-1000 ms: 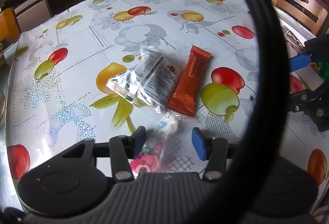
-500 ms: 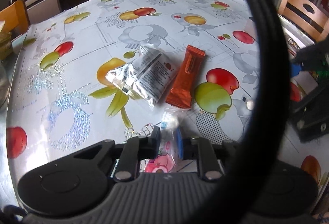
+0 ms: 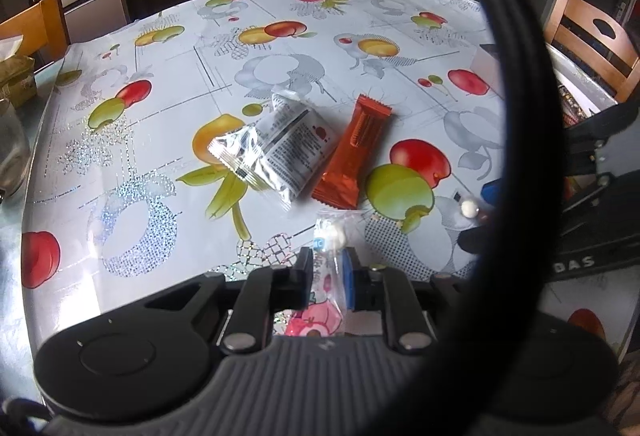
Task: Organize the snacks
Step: 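Close the right gripper on the small white round candy, then carry the clear packet and white candy over the white box with both grippers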
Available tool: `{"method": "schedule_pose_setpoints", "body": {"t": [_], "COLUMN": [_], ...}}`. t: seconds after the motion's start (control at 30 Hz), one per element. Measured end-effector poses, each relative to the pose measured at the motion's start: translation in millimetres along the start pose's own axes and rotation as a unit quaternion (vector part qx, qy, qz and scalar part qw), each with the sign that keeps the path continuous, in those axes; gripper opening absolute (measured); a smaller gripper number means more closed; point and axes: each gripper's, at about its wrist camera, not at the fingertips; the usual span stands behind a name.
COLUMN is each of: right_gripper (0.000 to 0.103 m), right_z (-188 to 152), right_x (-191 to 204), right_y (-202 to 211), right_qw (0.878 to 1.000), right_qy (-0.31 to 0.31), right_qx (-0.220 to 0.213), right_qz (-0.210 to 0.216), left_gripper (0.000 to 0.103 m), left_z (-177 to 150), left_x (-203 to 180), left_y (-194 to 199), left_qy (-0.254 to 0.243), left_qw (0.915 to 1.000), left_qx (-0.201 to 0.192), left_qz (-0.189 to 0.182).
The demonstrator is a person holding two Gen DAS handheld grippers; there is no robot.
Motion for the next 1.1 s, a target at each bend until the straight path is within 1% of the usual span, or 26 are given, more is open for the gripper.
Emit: {"method": "schedule_pose_setpoints", "body": {"t": [0.03, 0.1, 0.2, 0.3, 0.4, 0.73, 0.87, 1.03, 1.1], "right_gripper": [0.043, 0.029, 0.018, 0.015, 0.015, 0.015, 0.015, 0.015, 0.015], "right_z": [0.4, 0.7, 1.4, 1.4, 0.5, 1.8, 0.7, -1.1, -1.6], "right_x": [0.4, 2.3, 4.3, 3.2, 0.2, -15.4, -21.1, -26.2, -28.9], "right_y": [-0.4, -0.9, -1.5, -1.0, 0.9, 29.0, 40.2, 49.7, 52.6], "right_qw": [1.0, 1.0, 1.0, 1.0, 1.0, 0.999, 0.998, 0.997, 0.997], "right_qy": [0.002, 0.014, 0.027, 0.027, 0.02, -0.013, -0.019, -0.025, -0.029], "right_qx": [-0.001, -0.004, -0.008, -0.008, -0.007, -0.042, -0.055, -0.067, -0.072], "right_qz": [-0.002, -0.009, -0.011, -0.009, -0.007, 0.002, 0.001, -0.001, -0.003], "left_gripper": [0.012, 0.012, 0.012, 0.012, 0.012, 0.012, 0.012, 0.012, 0.012], "left_z": [-0.7, -0.5, -0.7, -1.9, -1.5, 8.0, 16.4, 25.6, 28.9], "left_x": [-0.4, -1.9, -4.3, -7.2, -9.2, -20.3, -26.3, -37.7, -40.2], "left_y": [2.4, 5.2, 8.1, 10.1, 12.0, 18.3, 22.3, 25.1, 26.1], "left_qy": [0.0, 0.002, 0.005, 0.007, 0.008, 0.005, 0.028, 0.039, 0.052], "left_qw": [1.0, 1.0, 1.0, 1.0, 0.9999, 0.9999, 0.9995, 0.9991, 0.9985], "left_qx": [-0.002, -0.004, -0.005, -0.006, -0.007, -0.016, -0.014, -0.012, -0.01], "left_qz": [-0.001, -0.001, -0.001, -0.001, 0.0, 0.005, 0.008, 0.009, 0.011]}}
Point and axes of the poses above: each gripper's, at about its wrist camera, not at the fingertips, and y roughly against the way its jaws point, x to its left, z to its top, and after that the axes turned 5 degrees about x, right-handed
